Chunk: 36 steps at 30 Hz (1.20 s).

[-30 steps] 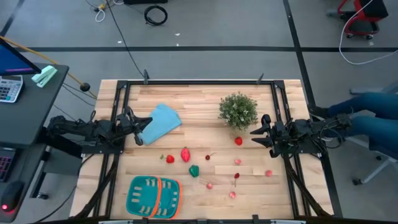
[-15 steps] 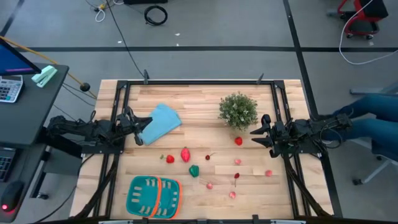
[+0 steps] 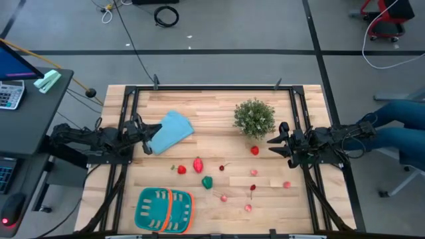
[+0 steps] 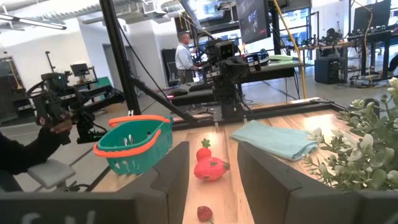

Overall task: Pick and placing Produce into tupperware
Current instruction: Put the red strawberry into the blue basket

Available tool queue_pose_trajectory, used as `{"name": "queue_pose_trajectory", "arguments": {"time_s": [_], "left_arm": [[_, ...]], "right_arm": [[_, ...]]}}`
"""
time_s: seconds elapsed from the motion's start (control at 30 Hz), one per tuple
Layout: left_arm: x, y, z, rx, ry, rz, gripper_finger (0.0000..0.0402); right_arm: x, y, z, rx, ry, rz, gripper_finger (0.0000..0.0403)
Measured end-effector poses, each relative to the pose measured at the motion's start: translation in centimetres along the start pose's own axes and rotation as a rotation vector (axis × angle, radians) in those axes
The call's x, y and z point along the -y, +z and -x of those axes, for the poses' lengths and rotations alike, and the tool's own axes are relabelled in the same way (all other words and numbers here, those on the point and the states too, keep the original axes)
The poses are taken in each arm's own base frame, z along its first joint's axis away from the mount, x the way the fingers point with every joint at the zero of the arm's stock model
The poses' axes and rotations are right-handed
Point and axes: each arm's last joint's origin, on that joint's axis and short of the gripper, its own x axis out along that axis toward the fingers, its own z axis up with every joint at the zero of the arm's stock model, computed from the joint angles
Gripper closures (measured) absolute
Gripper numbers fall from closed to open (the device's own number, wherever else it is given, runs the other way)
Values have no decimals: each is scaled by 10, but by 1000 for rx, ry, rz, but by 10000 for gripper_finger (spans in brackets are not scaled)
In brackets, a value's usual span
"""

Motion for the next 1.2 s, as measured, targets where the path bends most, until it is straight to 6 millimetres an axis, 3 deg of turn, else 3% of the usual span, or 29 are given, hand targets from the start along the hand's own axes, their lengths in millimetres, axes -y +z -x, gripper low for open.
{"name": "queue_pose_trajectory", "arguments": {"time_s": [0.17, 0.33, 0.53, 0.9, 1.2], "left_arm": [[-1, 7, 0, 59, 10, -60, 374], [-4, 21, 2, 186, 26, 89, 365], [-7, 36, 3, 210, 31, 93, 345], [-8, 45, 4, 161, 24, 54, 271], [-11, 58, 6, 196, 38, -3, 218]], "right_arm": [[0, 0, 0, 0, 0, 0, 258], [0, 0, 0, 2, 0, -67, 258], [1, 1, 0, 12, -28, -90, 258], [2, 1, 0, 27, -67, -119, 258], [6, 9, 1, 127, -229, -41, 258]]}}
